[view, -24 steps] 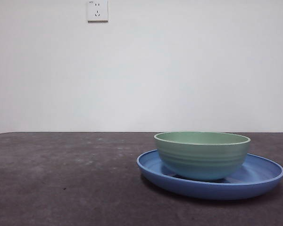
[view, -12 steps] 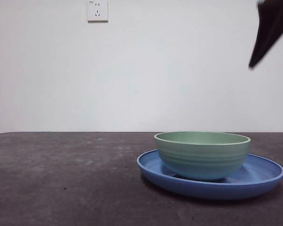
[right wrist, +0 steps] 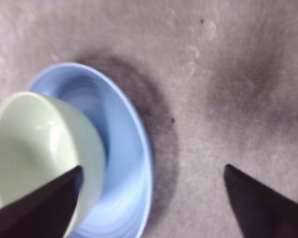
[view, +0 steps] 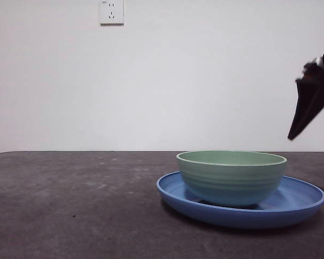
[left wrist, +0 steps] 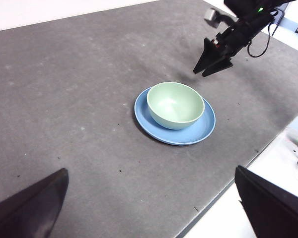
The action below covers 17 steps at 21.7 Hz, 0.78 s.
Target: Place the green bowl on the blue plate
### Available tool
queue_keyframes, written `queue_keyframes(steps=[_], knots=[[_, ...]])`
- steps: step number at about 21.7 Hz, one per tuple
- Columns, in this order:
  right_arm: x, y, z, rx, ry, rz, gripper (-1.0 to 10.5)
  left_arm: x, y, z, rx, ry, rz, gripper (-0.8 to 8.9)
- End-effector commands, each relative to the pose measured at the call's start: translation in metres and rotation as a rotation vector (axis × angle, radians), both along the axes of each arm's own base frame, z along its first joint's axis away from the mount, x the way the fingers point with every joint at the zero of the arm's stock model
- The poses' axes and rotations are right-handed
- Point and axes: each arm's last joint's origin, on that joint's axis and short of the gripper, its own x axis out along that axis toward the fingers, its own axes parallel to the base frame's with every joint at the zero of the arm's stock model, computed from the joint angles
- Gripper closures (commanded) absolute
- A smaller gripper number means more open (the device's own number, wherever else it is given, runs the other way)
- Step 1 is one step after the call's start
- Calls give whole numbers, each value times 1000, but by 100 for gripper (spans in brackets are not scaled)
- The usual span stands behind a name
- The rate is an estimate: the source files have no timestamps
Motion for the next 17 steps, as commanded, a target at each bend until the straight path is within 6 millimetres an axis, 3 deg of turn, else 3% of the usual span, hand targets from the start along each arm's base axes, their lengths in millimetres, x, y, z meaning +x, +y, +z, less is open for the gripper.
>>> queue_keyframes(steps=[1,10,17], knots=[[10,1,-11,1,5,37,604,0,0,4,-1,-18,-9,188],[23,18,-39,65,36,115,686,0,0,4,-1,-19,-9,188],[24,30,-42,55,26,170,786,0,0,4,-1,-18,-9,188]])
